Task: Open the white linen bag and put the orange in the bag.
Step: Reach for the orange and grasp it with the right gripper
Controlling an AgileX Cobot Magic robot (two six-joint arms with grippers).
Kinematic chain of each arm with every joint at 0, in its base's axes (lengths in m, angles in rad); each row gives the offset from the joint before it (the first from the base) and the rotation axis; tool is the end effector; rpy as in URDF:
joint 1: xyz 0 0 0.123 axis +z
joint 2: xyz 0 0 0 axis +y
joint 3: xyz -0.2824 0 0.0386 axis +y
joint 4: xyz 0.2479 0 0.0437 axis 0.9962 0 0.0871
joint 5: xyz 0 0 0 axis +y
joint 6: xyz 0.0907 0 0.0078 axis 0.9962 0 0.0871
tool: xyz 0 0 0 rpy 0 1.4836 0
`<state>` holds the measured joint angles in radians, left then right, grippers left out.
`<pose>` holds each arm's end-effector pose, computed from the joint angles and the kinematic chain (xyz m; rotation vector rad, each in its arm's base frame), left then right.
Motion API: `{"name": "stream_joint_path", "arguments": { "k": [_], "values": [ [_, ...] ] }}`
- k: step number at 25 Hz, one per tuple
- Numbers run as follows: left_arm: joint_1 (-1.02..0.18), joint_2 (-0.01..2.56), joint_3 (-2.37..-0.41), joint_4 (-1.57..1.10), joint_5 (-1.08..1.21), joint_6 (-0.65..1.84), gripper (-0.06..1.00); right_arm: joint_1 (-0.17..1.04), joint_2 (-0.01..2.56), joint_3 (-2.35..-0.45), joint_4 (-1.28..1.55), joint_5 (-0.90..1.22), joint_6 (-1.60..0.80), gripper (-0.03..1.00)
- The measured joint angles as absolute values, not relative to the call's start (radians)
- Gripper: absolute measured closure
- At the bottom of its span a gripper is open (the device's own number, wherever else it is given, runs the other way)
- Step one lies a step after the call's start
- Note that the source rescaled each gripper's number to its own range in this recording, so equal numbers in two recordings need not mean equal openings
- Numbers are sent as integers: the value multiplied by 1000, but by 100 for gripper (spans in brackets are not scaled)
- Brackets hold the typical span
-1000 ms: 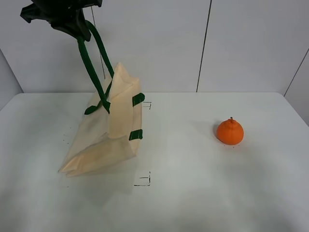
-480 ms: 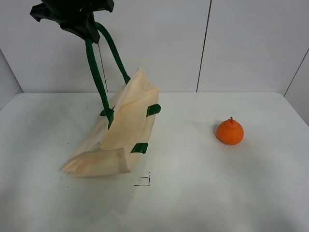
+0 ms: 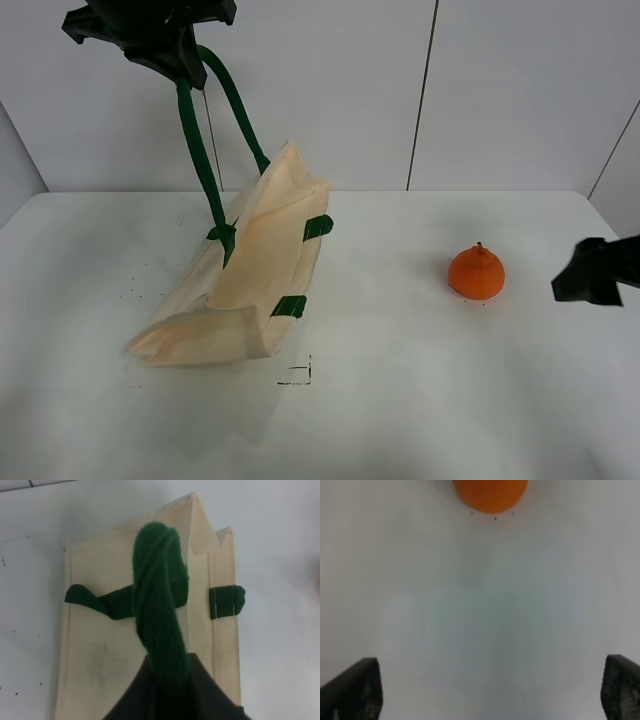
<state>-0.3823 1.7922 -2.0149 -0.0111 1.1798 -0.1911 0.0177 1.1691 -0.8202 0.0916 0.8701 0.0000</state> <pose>0.3619 -0.1465 0.4178 0.2342 2.4480 -0.2681 0.2115 0.0101 0.2722 0.0348 2.7010 0.1177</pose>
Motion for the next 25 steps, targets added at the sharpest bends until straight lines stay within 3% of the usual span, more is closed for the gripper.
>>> {"name": "stream_joint_path", "arguments": {
  "k": [7,13,25],
  "values": [
    [-382,1792,-2015,-11,1173,-191,94,18,1691,-1161,96,821,-62,-3],
    [-382,1792,-2015,-14,1173,-190,94,18,1938,-1381,131,817,-115,-3],
    [-382,1792,-2015,-14,1172,-190,94,73,2105,-1419,146,729,-205,-3]
  ]
}}
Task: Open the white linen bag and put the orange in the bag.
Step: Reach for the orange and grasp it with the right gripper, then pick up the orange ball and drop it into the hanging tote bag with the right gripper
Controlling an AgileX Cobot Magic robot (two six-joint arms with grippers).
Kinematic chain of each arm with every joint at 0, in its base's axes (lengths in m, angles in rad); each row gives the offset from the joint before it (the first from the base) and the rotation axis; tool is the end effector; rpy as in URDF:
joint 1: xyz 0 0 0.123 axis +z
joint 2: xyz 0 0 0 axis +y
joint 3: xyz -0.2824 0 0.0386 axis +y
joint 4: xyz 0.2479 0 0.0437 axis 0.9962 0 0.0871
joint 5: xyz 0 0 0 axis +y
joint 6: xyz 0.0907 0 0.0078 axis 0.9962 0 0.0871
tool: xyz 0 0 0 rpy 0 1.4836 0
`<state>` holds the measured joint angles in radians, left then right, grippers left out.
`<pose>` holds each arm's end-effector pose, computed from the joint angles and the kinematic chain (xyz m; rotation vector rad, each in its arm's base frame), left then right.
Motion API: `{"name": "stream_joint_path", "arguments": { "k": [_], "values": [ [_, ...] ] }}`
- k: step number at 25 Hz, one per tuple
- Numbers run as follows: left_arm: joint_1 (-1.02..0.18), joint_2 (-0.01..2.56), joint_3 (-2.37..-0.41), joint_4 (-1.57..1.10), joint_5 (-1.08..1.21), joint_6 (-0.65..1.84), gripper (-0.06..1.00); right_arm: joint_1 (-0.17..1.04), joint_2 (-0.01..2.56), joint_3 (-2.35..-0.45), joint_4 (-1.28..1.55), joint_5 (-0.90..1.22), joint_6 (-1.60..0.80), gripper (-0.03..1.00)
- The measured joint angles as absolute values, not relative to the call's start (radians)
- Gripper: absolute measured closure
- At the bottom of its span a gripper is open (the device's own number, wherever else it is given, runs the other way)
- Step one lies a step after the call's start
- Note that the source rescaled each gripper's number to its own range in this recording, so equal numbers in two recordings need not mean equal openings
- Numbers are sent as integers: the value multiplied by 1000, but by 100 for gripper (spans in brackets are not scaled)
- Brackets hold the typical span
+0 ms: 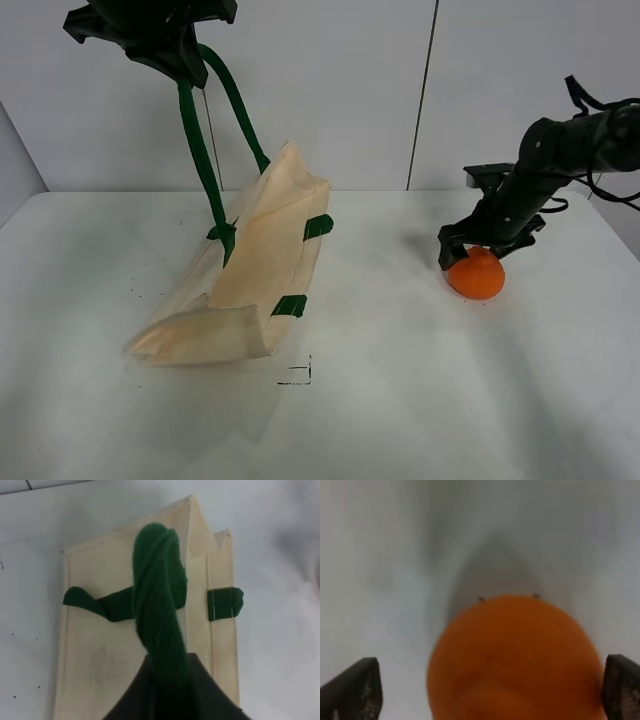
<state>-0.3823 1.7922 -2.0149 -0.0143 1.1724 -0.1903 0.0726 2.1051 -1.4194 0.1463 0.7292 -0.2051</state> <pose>0.3623 -0.1469 0.4182 0.2342 2.4411 -0.2740 0.4170 0.0392 0.1354 -0.2603 2.8774 0.1365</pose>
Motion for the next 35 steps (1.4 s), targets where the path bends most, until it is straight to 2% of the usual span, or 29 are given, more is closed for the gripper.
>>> {"name": "stream_joint_path", "arguments": {
  "k": [9,10,11,12,13,15,16,17,22,28,32,35],
  "values": [
    [-382,1792,-2015,-14,1172,-190,94,75,2151,-1419,19,735,-34,-3],
    [-382,1792,-2015,-14,1172,-190,94,75,2151,-1419,17,740,-31,-2],
    [-382,1792,-2015,-14,1172,-190,94,75,2151,-1419,16,748,-31,4],
    [-382,1792,-2015,-14,1172,-190,94,75,2151,-1419,13,756,-30,13],
    [-382,1792,-2015,-14,1172,-190,94,75,2151,-1419,11,764,-29,30],
    [-382,1792,-2015,-14,1172,-190,94,75,2149,-1424,10,780,-29,75],
    [-382,1792,-2015,-14,1171,-190,94,75,2147,-1433,10,789,-29,90],
    [-382,1792,-2015,-14,1170,-190,94,75,2145,-1447,10,806,-29,97],
    [-382,1792,-2015,-14,1164,-190,94,75,2137,-1569,42,965,-31,96],
    [-382,1792,-2015,-14,1164,-190,94,85,2057,-1821,266,1174,-148,96],
    [-382,1792,-2015,-14,1164,-190,94,161,2042,-1940,360,1205,-169,96],
    [-382,1792,-2015,-14,1164,-190,94,247,2042,-1956,393,1201,-183,96]
  ]
}}
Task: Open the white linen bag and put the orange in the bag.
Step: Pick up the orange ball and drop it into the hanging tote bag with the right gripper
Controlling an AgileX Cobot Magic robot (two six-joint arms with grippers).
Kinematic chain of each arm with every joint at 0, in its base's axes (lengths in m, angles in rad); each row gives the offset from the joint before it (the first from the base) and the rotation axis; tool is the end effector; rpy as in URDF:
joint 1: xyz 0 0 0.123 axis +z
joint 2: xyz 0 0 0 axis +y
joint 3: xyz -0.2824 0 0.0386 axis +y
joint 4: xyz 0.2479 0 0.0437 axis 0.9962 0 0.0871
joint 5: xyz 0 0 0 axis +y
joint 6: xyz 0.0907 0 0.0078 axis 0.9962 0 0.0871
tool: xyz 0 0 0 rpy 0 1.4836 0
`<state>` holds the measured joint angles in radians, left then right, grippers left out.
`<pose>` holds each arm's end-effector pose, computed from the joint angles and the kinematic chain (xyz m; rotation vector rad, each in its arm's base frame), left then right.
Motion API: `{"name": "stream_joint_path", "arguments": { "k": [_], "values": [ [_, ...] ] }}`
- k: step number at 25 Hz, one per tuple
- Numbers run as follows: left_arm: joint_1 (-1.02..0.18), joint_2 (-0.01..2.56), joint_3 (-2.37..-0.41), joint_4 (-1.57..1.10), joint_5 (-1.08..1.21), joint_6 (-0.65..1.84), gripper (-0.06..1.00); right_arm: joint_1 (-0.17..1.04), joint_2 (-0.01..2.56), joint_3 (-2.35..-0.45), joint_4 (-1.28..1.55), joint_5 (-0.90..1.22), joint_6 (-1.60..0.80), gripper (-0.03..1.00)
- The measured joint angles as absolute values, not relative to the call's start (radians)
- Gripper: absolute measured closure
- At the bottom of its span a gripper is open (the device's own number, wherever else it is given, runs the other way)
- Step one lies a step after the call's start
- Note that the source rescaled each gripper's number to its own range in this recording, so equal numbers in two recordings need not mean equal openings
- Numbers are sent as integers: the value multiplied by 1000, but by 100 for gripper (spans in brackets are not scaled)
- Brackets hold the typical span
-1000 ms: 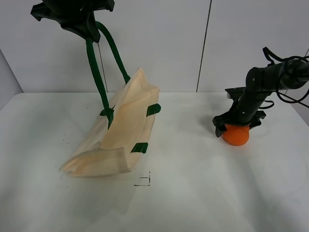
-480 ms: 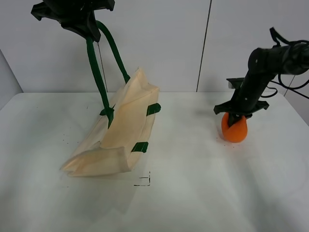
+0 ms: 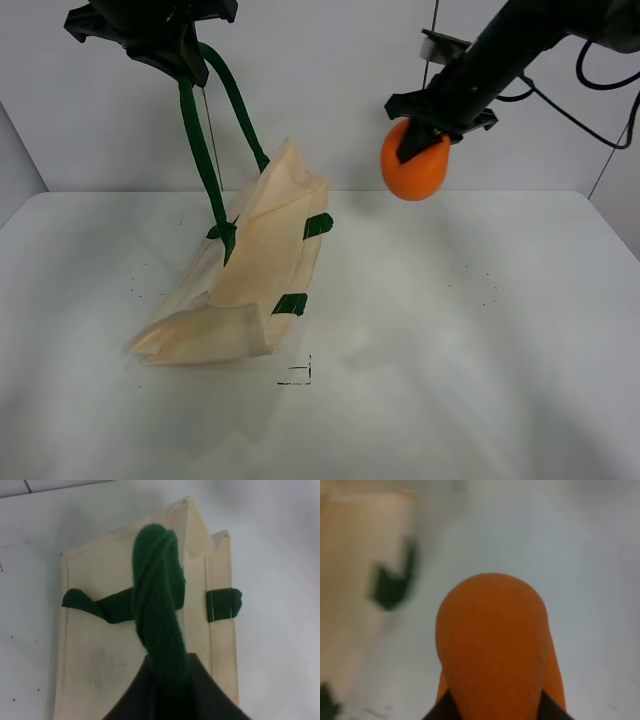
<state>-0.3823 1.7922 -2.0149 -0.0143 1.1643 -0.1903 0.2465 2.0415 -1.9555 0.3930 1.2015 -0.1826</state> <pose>0.3628 -0.1472 0.4187 0.2334 2.4332 -0.2763 0.4246 0.1404 0.3010 -0.4828 2.6912 0.5601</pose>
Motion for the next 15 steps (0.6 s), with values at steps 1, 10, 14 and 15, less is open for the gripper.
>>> {"name": "stream_joint_path", "arguments": {
  "k": [1,10,14,15],
  "values": [
    [-382,1792,-2015,-14,1164,-190,94,273,2042,-1956,401,1196,-190,96],
    [-382,1792,-2015,-14,1164,-190,94,464,2118,-1956,415,1110,-210,96],
    [-382,1792,-2015,-30,1164,-190,94,473,2189,-1956,493,1072,-239,96],
    [-382,1792,-2015,-31,1164,-190,94,473,2205,-1956,517,1052,-250,96]
  ]
}}
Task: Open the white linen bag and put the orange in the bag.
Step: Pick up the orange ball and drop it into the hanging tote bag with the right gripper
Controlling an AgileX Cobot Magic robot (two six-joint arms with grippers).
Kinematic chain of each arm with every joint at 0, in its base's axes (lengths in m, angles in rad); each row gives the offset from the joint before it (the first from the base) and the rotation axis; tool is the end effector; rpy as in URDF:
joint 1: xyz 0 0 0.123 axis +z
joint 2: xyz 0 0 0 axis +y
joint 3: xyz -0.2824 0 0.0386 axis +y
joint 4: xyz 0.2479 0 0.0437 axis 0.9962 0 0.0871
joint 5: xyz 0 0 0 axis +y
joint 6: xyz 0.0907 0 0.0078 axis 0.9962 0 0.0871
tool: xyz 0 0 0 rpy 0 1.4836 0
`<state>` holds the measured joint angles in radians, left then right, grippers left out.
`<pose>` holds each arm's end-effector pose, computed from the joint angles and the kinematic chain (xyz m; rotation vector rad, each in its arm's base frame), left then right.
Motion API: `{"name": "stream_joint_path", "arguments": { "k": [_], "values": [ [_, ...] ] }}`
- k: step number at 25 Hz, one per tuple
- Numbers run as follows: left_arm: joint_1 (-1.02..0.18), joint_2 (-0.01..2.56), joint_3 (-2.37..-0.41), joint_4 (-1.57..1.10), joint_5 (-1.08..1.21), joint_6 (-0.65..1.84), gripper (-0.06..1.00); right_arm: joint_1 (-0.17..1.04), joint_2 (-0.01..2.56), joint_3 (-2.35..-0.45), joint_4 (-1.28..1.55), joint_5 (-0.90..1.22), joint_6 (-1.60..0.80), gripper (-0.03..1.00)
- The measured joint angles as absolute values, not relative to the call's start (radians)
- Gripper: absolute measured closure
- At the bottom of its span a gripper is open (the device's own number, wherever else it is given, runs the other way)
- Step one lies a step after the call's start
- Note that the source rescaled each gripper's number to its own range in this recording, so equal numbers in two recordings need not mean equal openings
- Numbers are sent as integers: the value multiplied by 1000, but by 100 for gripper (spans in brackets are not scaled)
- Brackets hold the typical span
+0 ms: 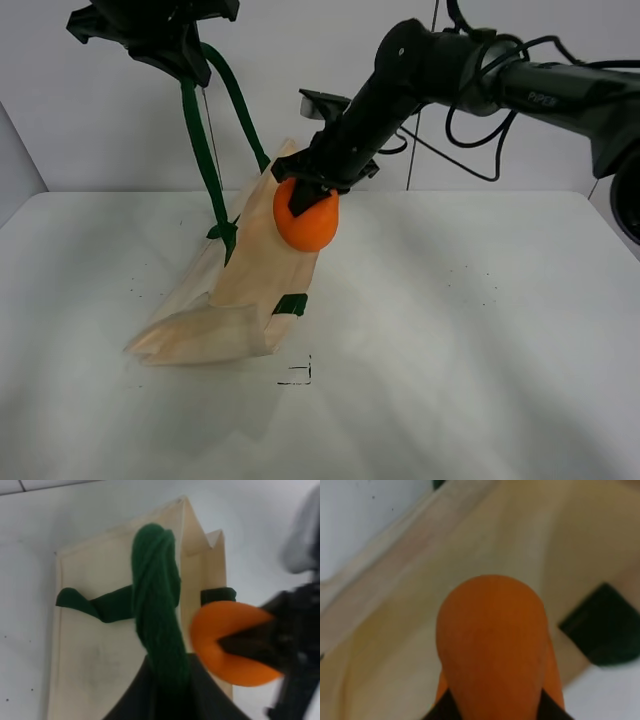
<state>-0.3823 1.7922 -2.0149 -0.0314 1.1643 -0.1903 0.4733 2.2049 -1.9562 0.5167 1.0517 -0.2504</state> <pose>0.3622 -0.1485 0.4187 0.2326 2.4359 -0.2980 0.4119 0.2549 0.2338 -0.7409 2.6518 0.7450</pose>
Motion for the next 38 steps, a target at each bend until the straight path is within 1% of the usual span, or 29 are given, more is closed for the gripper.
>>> {"name": "stream_joint_path", "arguments": {
  "k": [9,16,17,18,20,21,22,24,26,28,30,35,38],
  "values": [
    [-382,1792,-2015,-32,1164,-190,94,478,2338,-1956,739,931,-304,96],
    [-382,1792,-2015,-34,1165,-190,94,544,2383,-1956,768,827,-337,96],
    [-382,1792,-2015,-34,1165,-190,94,554,2383,-1956,768,814,-339,92],
    [-382,1792,-2015,-34,1165,-190,94,560,2383,-1956,768,806,-340,82],
    [-382,1792,-2015,-34,1165,-190,94,564,2383,-1957,764,804,-340,50],
    [-382,1792,-2015,-34,1165,-190,94,564,2383,-1957,760,806,-340,31],
    [-382,1792,-2015,-34,1165,-190,94,564,2383,-1957,753,806,-340,16],
    [-382,1792,-2015,-34,1165,-190,94,564,2383,-1957,734,810,-340,4],
    [-382,1792,-2015,-34,1166,-190,94,564,2382,-1962,702,820,-325,-1],
    [-382,1792,-2015,-34,1167,-190,94,564,2377,-1981,642,858,-290,-3],
    [-382,1792,-2015,-34,1167,-190,94,564,2369,-2014,560,921,-238,-3],
    [-382,1792,-2015,-34,1171,-190,94,564,2358,-2140,305,1170,-69,-3],
    [-382,1792,-2015,-34,1172,-190,94,558,2356,-2174,151,1206,0,-3]
  ]
}}
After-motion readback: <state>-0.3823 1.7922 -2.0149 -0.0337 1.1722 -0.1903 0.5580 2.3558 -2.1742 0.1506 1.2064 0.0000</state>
